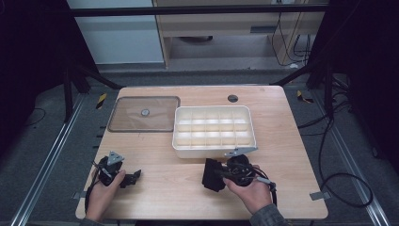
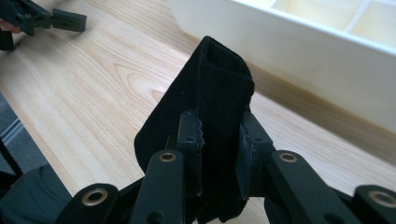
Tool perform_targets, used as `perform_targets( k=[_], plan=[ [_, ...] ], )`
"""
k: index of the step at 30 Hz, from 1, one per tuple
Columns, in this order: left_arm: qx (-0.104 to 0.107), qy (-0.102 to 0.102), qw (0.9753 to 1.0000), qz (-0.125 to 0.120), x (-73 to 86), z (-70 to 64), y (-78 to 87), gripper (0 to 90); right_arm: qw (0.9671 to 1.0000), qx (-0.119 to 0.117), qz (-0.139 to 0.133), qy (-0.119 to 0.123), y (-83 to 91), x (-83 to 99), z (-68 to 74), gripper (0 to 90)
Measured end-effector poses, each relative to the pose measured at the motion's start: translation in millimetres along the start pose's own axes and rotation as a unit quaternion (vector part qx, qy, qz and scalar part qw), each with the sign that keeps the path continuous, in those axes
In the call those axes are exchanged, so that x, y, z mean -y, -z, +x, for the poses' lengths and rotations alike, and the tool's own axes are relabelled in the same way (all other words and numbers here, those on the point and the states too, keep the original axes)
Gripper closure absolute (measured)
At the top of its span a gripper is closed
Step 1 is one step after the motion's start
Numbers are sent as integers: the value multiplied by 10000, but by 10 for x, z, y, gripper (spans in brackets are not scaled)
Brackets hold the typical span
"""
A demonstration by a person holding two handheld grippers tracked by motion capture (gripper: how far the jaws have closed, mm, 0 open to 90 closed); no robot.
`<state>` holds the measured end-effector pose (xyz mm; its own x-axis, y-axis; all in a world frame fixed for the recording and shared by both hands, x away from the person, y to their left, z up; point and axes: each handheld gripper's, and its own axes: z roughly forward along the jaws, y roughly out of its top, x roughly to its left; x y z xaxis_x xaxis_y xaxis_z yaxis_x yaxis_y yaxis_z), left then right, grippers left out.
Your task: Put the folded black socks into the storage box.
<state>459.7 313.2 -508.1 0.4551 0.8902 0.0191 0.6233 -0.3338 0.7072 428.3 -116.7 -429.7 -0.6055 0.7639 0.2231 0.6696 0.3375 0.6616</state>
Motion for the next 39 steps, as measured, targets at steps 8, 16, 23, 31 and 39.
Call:
perform_targets(
  k=[8,16,23,31,39],
  plan=[
    [18,-22,10000,-24,-11,8,-17,0,9997,227,-96,26,269,38,-165,742],
    [24,-29,10000,-24,-13,8,-19,0,9986,451,-286,-5,585,-15,-303,742],
    [21,-39,10000,-16,-12,10,-18,0,9978,546,-370,-47,792,-61,-398,742],
    [18,-28,10000,-16,-11,9,-17,0,9971,607,-453,-66,908,-159,-475,741],
    [32,-9,10000,-35,-7,4,-17,0,9962,774,-400,-35,903,-341,-581,740]
  ],
)
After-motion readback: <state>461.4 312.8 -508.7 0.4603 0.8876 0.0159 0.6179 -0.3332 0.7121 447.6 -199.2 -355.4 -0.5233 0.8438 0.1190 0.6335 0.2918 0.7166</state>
